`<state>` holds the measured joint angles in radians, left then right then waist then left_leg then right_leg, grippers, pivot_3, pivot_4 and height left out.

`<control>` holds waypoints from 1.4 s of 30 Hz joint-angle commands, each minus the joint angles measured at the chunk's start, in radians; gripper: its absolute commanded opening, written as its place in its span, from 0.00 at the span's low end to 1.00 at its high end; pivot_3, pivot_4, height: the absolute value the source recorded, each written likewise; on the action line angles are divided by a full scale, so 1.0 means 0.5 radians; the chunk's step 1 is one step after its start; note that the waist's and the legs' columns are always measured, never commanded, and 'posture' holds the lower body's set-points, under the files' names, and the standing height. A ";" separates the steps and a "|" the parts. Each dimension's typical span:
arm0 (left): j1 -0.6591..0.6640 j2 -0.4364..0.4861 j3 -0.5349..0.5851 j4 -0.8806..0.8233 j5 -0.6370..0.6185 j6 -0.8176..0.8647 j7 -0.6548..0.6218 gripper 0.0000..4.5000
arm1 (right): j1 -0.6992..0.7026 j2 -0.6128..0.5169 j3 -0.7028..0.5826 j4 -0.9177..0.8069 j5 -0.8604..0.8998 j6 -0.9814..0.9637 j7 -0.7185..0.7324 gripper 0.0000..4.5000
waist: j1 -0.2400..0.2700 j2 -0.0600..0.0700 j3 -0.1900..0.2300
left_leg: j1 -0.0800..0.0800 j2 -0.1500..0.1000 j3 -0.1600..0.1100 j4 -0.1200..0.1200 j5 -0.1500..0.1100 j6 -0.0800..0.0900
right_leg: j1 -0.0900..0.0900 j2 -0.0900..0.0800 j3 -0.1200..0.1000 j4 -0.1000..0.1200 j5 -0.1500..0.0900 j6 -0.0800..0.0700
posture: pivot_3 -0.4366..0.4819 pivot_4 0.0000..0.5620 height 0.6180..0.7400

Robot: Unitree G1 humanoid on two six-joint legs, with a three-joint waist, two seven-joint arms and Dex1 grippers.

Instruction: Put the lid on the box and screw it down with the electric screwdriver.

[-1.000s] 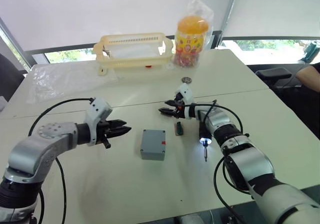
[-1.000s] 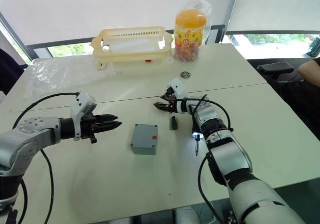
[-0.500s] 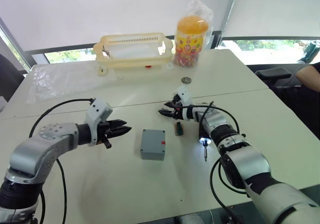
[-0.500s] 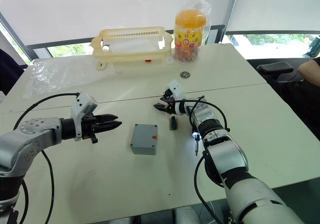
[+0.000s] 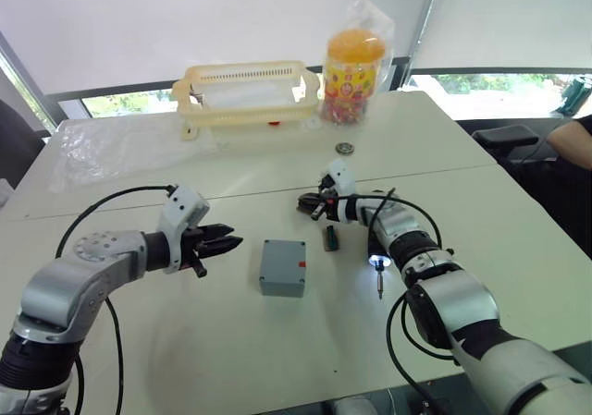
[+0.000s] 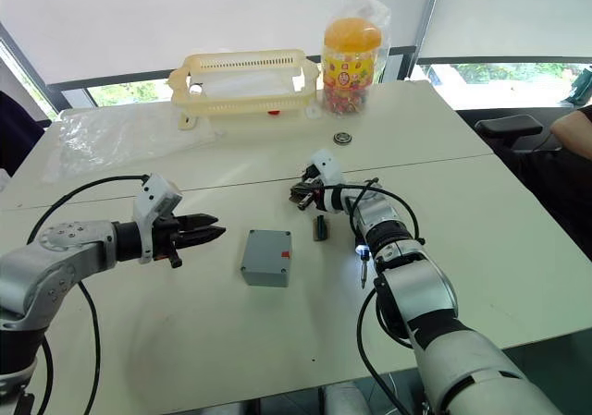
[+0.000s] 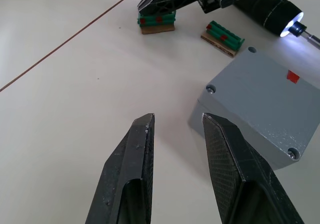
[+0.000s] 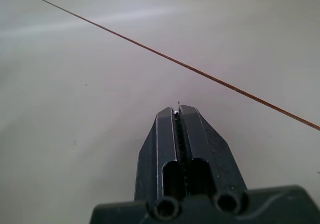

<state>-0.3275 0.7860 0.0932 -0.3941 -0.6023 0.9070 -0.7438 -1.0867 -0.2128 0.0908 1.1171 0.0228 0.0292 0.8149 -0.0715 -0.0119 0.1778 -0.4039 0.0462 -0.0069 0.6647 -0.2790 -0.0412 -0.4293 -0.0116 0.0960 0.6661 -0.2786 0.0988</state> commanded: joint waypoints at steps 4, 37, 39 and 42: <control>-0.038 -0.017 0.005 -0.013 0.006 -0.053 -0.006 0.33 | -0.004 -0.051 -0.076 -0.352 0.068 0.066 0.046 0.01 | 0.000 0.000 0.000 | 0.000 0.000 0.000 0.000 0.000 0.000 | 0.000 0.000 0.000 0.000 0.000 0.000 | 0.48 0.27 1.00; -0.241 0.324 -0.317 -0.093 0.104 -0.143 -0.438 0.33 | 1.243 -0.556 0.125 -3.004 0.733 1.398 -0.009 0.01 | 0.018 -0.001 0.000 | 0.002 -0.001 -0.002 0.001 0.000 0.000 | 0.003 0.002 -0.001 -0.001 -0.001 0.000 | 0.48 0.27 1.00; -0.229 0.326 -0.311 -0.102 0.102 -0.140 -0.434 0.33 | 1.244 -0.553 0.131 -2.961 0.721 1.364 -0.017 0.01 | 0.019 -0.001 0.000 | 0.002 -0.001 -0.002 0.001 0.000 0.000 | 0.003 0.003 -0.001 -0.001 -0.001 0.000 | 0.48 0.27 1.00; -0.210 0.326 -0.313 -0.095 0.117 -0.150 -0.422 0.33 | 1.242 -0.549 0.147 -2.901 0.691 1.308 -0.021 0.01 | 0.018 -0.001 0.000 | 0.002 -0.001 -0.002 0.001 0.000 0.000 | 0.003 0.003 -0.001 -0.001 -0.001 0.000 | 0.48 0.27 1.00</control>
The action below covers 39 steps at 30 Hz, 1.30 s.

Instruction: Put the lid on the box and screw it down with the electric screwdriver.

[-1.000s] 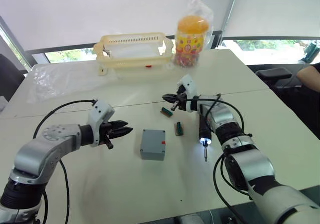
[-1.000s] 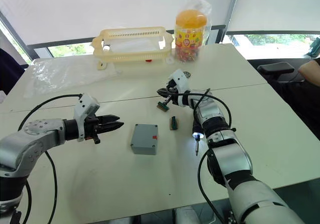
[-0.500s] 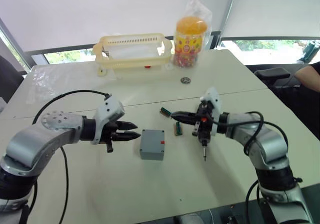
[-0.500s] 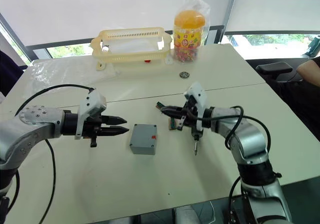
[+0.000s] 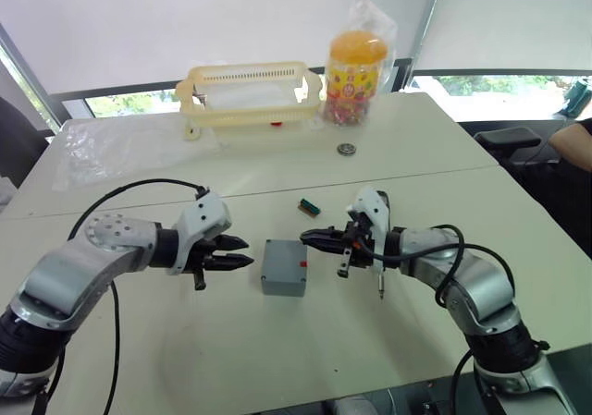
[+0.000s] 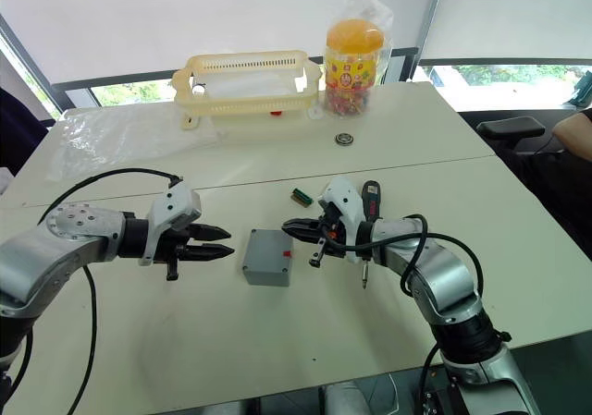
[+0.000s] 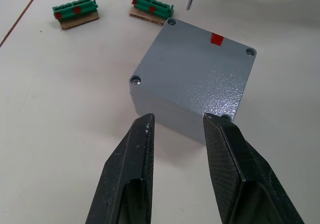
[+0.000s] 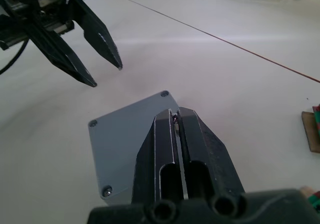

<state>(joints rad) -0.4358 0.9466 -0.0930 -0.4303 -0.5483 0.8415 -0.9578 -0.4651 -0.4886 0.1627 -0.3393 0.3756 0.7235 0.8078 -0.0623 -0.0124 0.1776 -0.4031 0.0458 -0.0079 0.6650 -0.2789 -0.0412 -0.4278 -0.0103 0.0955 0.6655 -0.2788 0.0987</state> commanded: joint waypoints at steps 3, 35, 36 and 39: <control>0.012 -0.002 0.064 -0.029 0.004 -0.010 0.019 0.33 | 0.001 0.005 0.018 0.053 -0.032 -0.120 -0.003 0.01 | 0.000 0.000 0.000 | 0.000 0.000 0.000 0.000 0.000 0.000 | 0.000 0.000 0.000 0.000 0.000 0.000 | 0.48 0.27 1.00; 0.021 -0.048 0.129 0.010 -0.047 0.000 0.057 0.33 | -0.092 0.014 0.026 0.194 -0.033 -0.204 0.034 0.65 | 0.006 0.000 0.000 | 0.000 0.000 0.000 0.000 0.000 0.000 | 0.000 0.000 0.000 0.000 0.000 0.000 | 0.48 0.27 1.00; 0.008 -0.052 0.132 0.023 -0.049 -0.001 0.052 0.33 | -0.103 0.009 -0.011 0.148 0.023 -0.148 0.039 0.76 | 0.007 0.000 0.000 | 0.000 0.000 0.000 0.000 0.000 0.000 | 0.000 0.000 0.000 0.000 0.000 0.000 | 0.48 0.27 1.00; -0.033 -0.039 0.120 0.068 -0.021 -0.043 0.016 0.33 | -0.126 -0.038 -0.128 0.039 0.167 -0.004 0.050 0.76 | 0.014 0.000 0.000 | 0.000 0.000 0.000 0.001 0.000 0.000 | 0.000 0.000 0.000 0.001 0.000 0.000 | 0.48 0.27 1.00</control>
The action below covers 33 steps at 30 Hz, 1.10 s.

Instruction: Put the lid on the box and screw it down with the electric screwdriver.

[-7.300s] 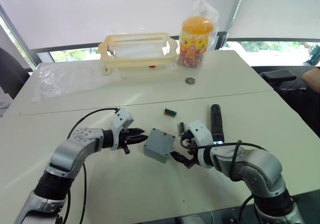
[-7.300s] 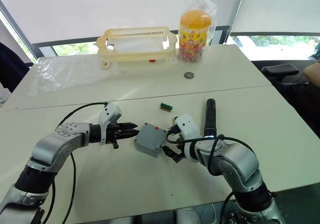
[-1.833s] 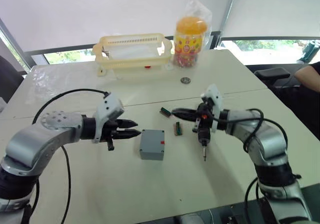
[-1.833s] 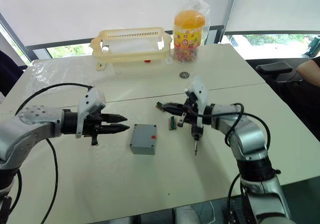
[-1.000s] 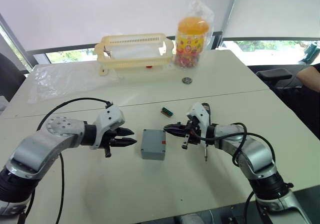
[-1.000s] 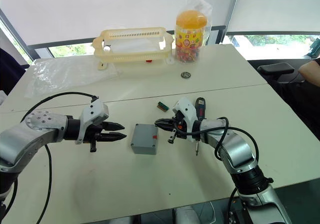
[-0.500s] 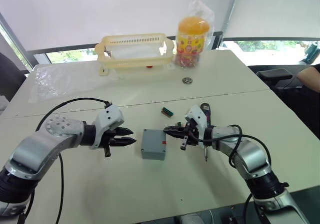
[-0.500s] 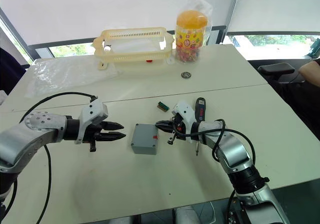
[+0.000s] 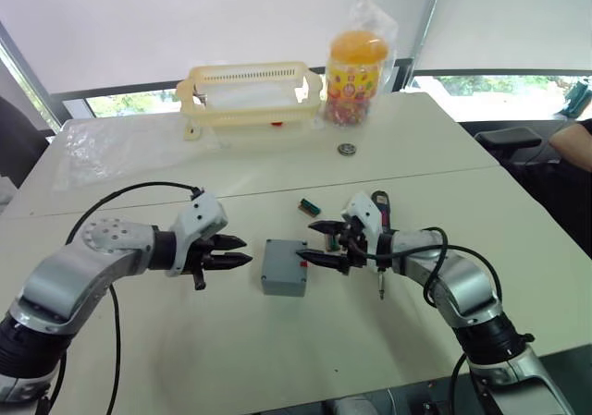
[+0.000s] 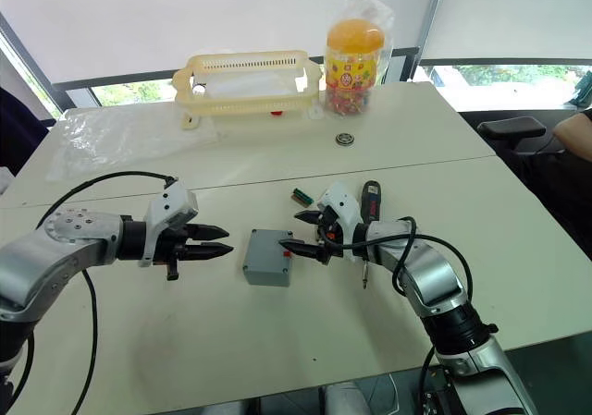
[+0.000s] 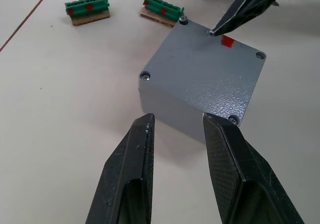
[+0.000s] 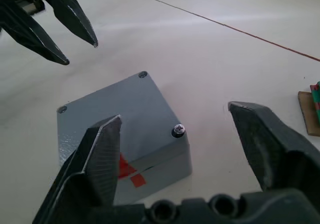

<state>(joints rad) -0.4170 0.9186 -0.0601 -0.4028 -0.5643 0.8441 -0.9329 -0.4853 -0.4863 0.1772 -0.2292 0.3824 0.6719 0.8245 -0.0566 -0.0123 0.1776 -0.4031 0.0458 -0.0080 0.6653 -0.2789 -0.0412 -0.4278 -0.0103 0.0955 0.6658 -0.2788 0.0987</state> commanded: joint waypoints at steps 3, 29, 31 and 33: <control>-0.183 0.031 0.036 0.075 0.042 -0.100 -0.093 0.33 | -0.182 -0.131 -0.395 -0.219 0.351 0.379 -0.042 0.76 | 0.022 0.000 0.000 | 0.000 0.000 0.000 0.001 0.000 0.000 | 0.000 0.000 0.000 0.000 0.000 0.000 | 0.48 0.27 1.00; -0.286 -0.134 -0.124 -0.148 0.107 -0.279 -0.256 0.33 | -1.663 -0.853 0.940 1.848 1.384 1.885 -0.617 0.99 | -0.022 0.001 0.002 | -0.005 0.000 0.007 0.001 -0.004 0.008 | -0.006 0.000 0.006 -0.004 0.000 0.000 | 0.48 0.27 1.00; -0.222 -0.132 -0.094 -0.190 0.095 -0.264 -0.217 0.33 | -1.685 -0.789 0.952 1.929 1.353 1.885 -0.663 0.99 | -0.021 0.001 0.002 | -0.007 0.000 0.007 0.001 -0.004 0.008 | -0.007 0.000 0.006 -0.003 0.000 0.000 | 0.48 0.27 1.00; -0.174 -0.138 -0.072 -0.235 0.078 -0.239 -0.174 0.33 | -1.697 -0.749 0.958 1.978 1.334 1.885 -0.694 0.99 | -0.023 0.001 0.002 | -0.007 0.000 0.007 0.001 -0.004 0.008 | -0.008 0.000 0.006 -0.003 0.000 0.000 | 0.48 0.27 1.00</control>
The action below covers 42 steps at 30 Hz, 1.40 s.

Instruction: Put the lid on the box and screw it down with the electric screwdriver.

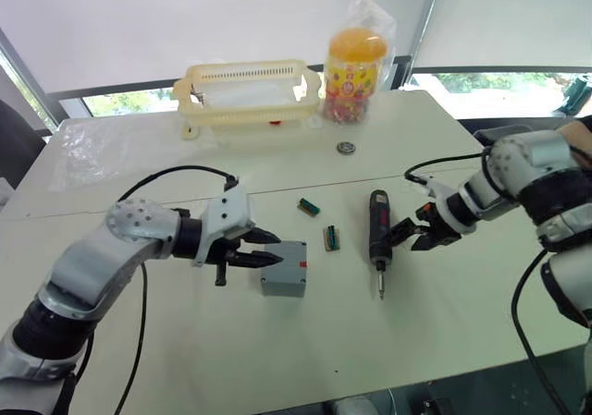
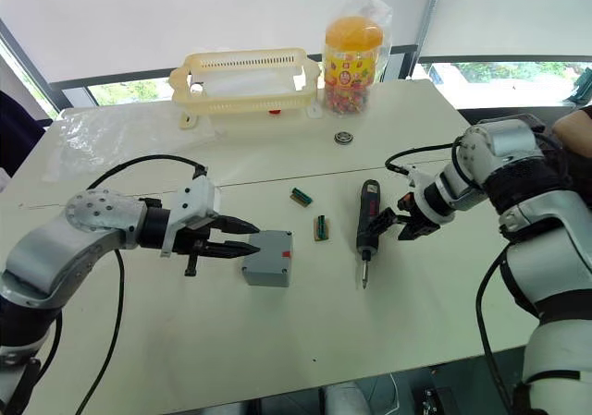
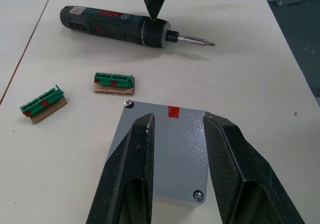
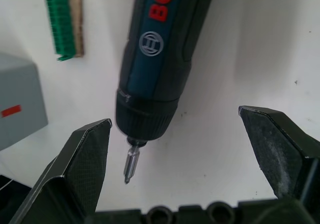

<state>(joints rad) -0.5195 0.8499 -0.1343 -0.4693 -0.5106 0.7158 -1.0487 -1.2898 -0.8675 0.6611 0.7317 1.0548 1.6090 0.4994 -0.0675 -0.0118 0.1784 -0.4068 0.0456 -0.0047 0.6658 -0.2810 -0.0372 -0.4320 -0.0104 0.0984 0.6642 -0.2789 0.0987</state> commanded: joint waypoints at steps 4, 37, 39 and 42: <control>0.111 -0.024 0.096 -0.188 -0.060 0.062 0.138 0.33 | -0.100 0.089 0.022 0.105 0.013 0.011 -0.078 0.99 | -0.001 0.000 0.000 | 0.000 0.000 -0.001 0.000 0.000 0.000 | 0.000 0.001 0.000 0.001 0.000 0.000 | 0.48 0.27 1.00; 0.042 -0.021 0.127 0.004 -0.182 0.142 0.135 0.33 | 0.341 0.271 -1.258 -0.860 -0.440 -0.374 -0.149 0.39 | -0.004 -0.008 -0.007 | 0.000 0.001 0.000 0.000 0.000 0.000 | -0.001 0.002 0.000 0.001 0.000 0.001 | 0.48 0.27 1.00; 0.002 -0.035 0.088 0.039 -0.186 0.155 0.098 0.33 | 0.570 0.325 -1.514 -1.317 -0.461 -0.804 -0.141 0.39 | 0.001 -0.007 -0.007 | -0.003 0.002 -0.004 -0.001 0.000 0.001 | -0.004 0.003 -0.003 0.001 0.000 0.001 | 0.48 0.27 1.00; -0.026 -0.062 0.032 0.107 -0.162 0.137 0.052 0.33 | 0.879 0.539 -1.705 -1.791 -0.393 -1.046 -0.198 0.39 | 0.004 -0.007 -0.007 | -0.004 0.002 -0.005 -0.007 -0.002 0.003 | -0.005 0.003 -0.004 0.000 -0.001 0.002 | 0.48 0.27 1.00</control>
<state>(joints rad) -0.5203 0.8216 -0.1095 -0.4212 -0.5971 0.7989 -1.0079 -0.8917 -0.6361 -0.1316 -0.0234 0.8100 1.1583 0.3988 -0.0657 -0.0153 0.1749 -0.4089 0.0471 -0.0078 0.6622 -0.2821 -0.0353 -0.4344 -0.0090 0.0957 0.6639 -0.2796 0.1000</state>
